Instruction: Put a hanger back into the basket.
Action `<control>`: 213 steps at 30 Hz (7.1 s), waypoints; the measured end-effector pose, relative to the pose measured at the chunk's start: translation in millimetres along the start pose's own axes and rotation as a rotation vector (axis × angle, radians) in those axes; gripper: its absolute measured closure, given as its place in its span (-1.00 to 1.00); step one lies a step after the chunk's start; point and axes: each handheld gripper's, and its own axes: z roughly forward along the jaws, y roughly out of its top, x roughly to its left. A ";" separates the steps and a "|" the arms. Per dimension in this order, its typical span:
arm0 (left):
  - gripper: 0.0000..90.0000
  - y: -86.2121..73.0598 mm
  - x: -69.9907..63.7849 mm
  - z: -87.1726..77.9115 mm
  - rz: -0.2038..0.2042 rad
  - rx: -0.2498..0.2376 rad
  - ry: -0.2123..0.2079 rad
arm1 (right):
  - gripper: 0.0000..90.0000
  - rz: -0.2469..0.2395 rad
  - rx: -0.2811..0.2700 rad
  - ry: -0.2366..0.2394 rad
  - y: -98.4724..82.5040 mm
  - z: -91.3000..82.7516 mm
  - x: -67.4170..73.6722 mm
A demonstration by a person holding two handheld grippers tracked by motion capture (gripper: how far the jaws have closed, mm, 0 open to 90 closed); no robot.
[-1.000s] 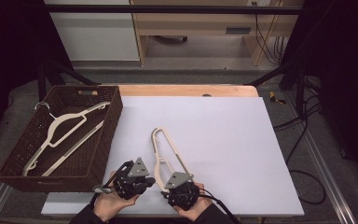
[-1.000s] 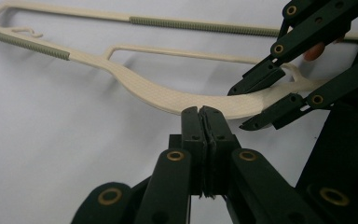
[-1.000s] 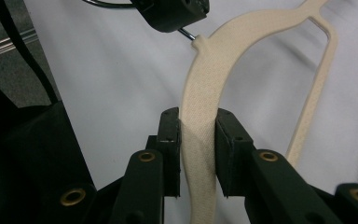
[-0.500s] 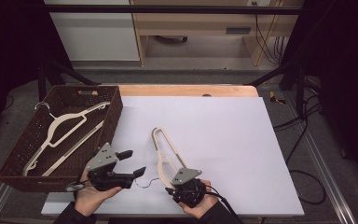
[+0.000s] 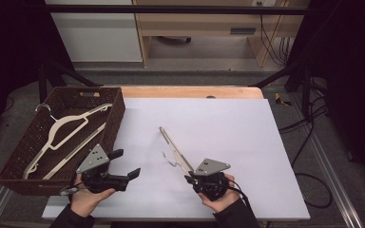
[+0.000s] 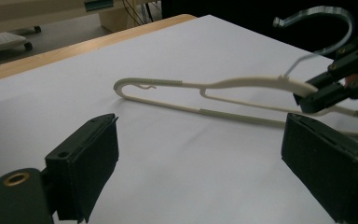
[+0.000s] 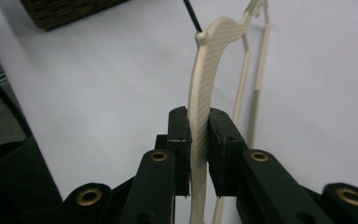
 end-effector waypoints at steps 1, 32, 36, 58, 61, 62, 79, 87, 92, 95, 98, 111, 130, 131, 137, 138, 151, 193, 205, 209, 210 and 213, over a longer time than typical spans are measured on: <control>-0.76 -0.1 -0.1 0.3 -0.001 0.001 -0.001 | 0.81 0.010 -0.005 -0.005 -0.1 -2.0 -2.7; -0.53 13.3 -31.2 17.6 0.168 0.083 -0.116 | 0.93 -0.022 -0.074 0.291 21.3 -18.5 -0.5; -0.27 16.9 -38.5 29.6 0.223 0.135 -0.145 | 0.93 -0.040 -0.061 0.321 22.1 -16.9 3.1; 0.68 20.4 -53.9 38.0 0.272 0.229 -0.227 | 0.69 -0.048 -0.081 0.277 20.4 -17.7 0.1; 0.74 19.3 -55.8 37.4 0.254 0.239 -0.245 | 0.56 -0.051 -0.091 0.252 19.6 -16.8 -0.6; 0.76 18.6 -56.3 37.4 0.251 0.243 -0.254 | 0.51 -0.053 -0.097 0.247 19.4 -16.1 -0.9; 0.92 17.2 -52.9 31.9 0.106 0.177 -0.247 | -0.19 0.030 -0.255 0.174 14.4 -26.3 -17.5; 0.92 23.7 -38.1 15.8 0.057 0.113 -0.157 | -0.53 0.125 -0.325 0.053 -1.6 -46.2 -51.2; 0.91 28.6 -26.9 3.8 0.027 0.084 -0.123 | -0.70 0.161 -0.326 -0.018 -10.9 -53.2 -67.8; 0.91 33.6 -18.9 -6.4 0.016 0.056 -0.105 | -0.77 0.186 -0.323 -0.063 -15.7 -56.5 -76.3; 0.92 40.2 -11.6 -17.1 0.011 0.029 -0.081 | -0.80 0.218 -0.331 -0.095 -19.2 -60.3 -82.4; 0.91 80.8 16.8 -55.9 0.043 -0.040 -0.005 | -0.89 0.240 -0.346 -0.174 -29.4 -81.0 -98.7; 0.92 109.7 104.6 -98.7 0.052 -0.053 0.141 | -0.91 0.240 -0.336 -0.188 -31.2 -81.6 -100.4; 0.92 108.2 110.7 -100.5 0.044 -0.055 0.145 | -0.91 0.238 -0.338 -0.189 -31.2 -81.5 -100.6; 0.92 95.4 140.8 -106.3 0.011 -0.047 0.154 | -0.91 0.237 -0.335 -0.190 -30.9 -80.7 -100.3; 0.91 93.1 144.6 -106.4 0.008 -0.040 0.161 | -0.91 0.238 -0.332 -0.188 -30.9 -80.7 -100.0; 0.91 52.0 198.3 -115.5 -0.067 0.018 0.198 | -0.91 0.233 -0.331 -0.191 -30.1 -79.7 -99.0; 0.35 -24.6 207.1 -103.8 -0.283 0.185 0.354 | -0.91 0.226 -0.322 -0.183 -29.1 -76.6 -96.6; -0.12 -5.8 153.0 -124.7 -0.193 -0.056 0.344 | -0.92 0.227 -0.321 -0.184 -29.7 -76.3 -96.5; -0.29 2.4 125.9 -114.0 -0.156 -0.116 0.271 | -0.92 0.223 -0.326 -0.178 -30.4 -77.6 -97.0; -0.33 4.0 119.3 -111.0 -0.145 -0.131 0.258 | -0.92 0.223 -0.326 -0.175 -30.6 -78.2 -97.1; -0.45 7.3 102.4 -102.7 -0.117 -0.170 0.223 | -0.92 0.221 -0.334 -0.172 -31.3 -79.7 -97.6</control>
